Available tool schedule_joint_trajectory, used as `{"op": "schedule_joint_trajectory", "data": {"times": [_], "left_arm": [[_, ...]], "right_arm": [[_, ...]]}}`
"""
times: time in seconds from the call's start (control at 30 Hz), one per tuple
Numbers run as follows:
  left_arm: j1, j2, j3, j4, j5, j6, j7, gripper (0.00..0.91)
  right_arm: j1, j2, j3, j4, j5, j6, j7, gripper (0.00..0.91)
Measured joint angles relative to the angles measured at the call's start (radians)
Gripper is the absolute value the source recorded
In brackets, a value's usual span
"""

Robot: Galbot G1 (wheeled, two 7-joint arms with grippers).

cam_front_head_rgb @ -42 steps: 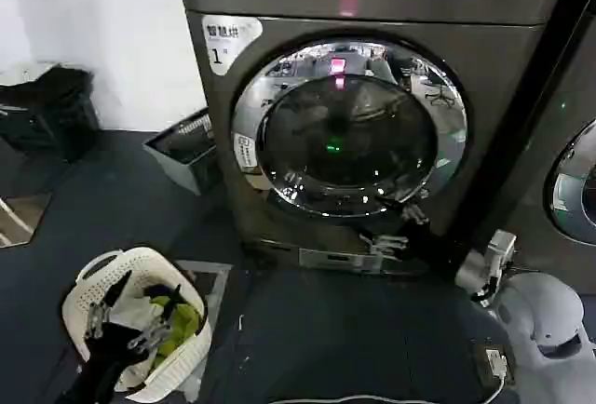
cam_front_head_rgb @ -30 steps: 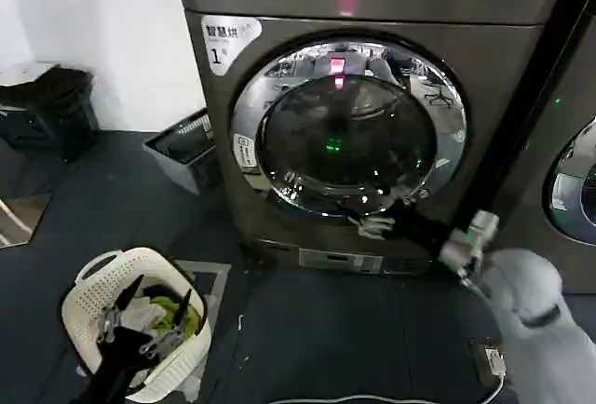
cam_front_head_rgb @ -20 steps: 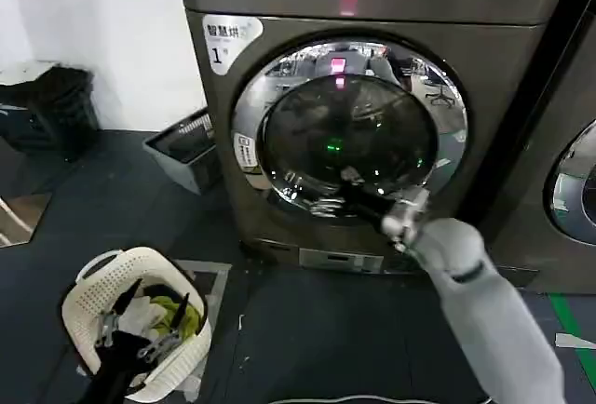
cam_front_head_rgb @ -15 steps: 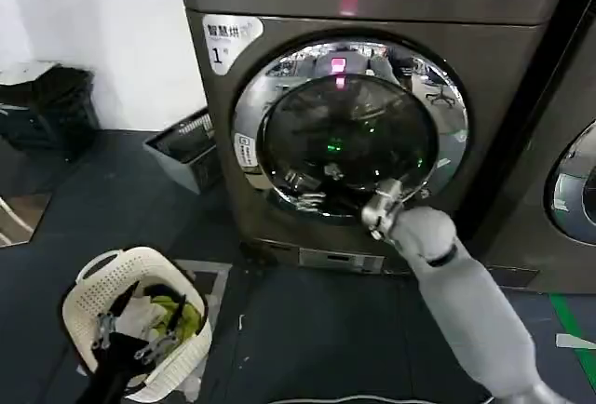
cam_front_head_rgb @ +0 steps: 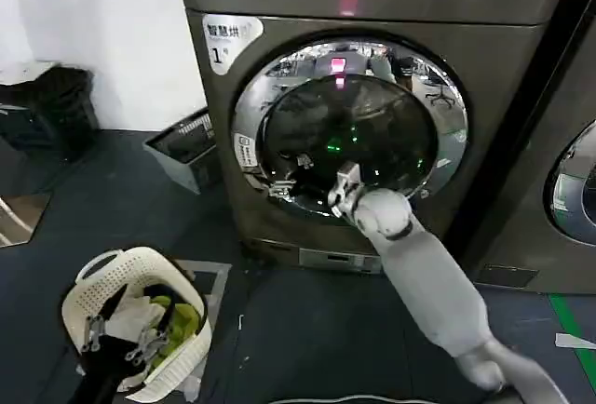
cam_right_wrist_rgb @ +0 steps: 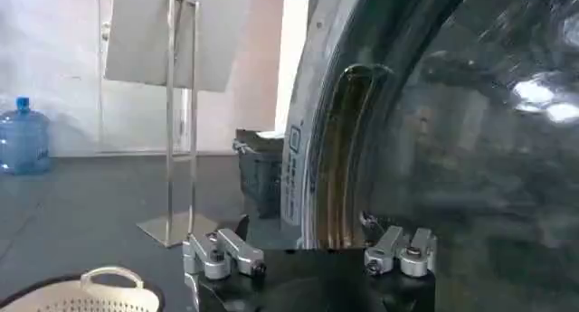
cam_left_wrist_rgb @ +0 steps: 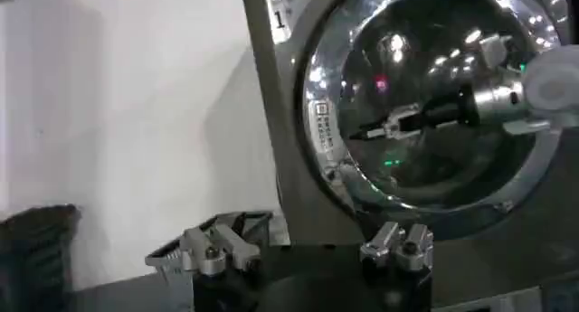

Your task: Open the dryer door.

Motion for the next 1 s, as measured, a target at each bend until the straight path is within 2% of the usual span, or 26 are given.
{"op": "schedule_joint_trajectory", "data": {"times": [0.27,0.5,0.73,0.9,1.0], "left_arm": [[-0.002,0.003,-0.021,-0.009,-0.013,0.023,0.006,0.907],[-0.018,0.027,-0.057,0.0,-0.103,0.035,0.019,0.907],[-0.056,0.077,-0.086,0.04,-0.156,0.063,0.064,0.907],[-0.113,0.127,-0.104,0.075,-0.214,0.127,0.027,0.907],[-0.146,0.165,-0.111,0.099,-0.225,0.169,0.023,0.907]], "right_arm": [[0.033,0.033,-0.025,-0.058,0.0,0.003,-0.02,0.907],[0.047,0.033,-0.028,-0.068,0.022,0.002,-0.115,0.907],[0.038,0.004,-0.024,-0.038,0.03,-0.005,-0.239,0.907],[0.014,-0.029,-0.003,-0.004,0.039,-0.006,-0.343,0.907],[-0.009,-0.059,0.02,0.032,0.078,-0.02,-0.406,0.907]]}}
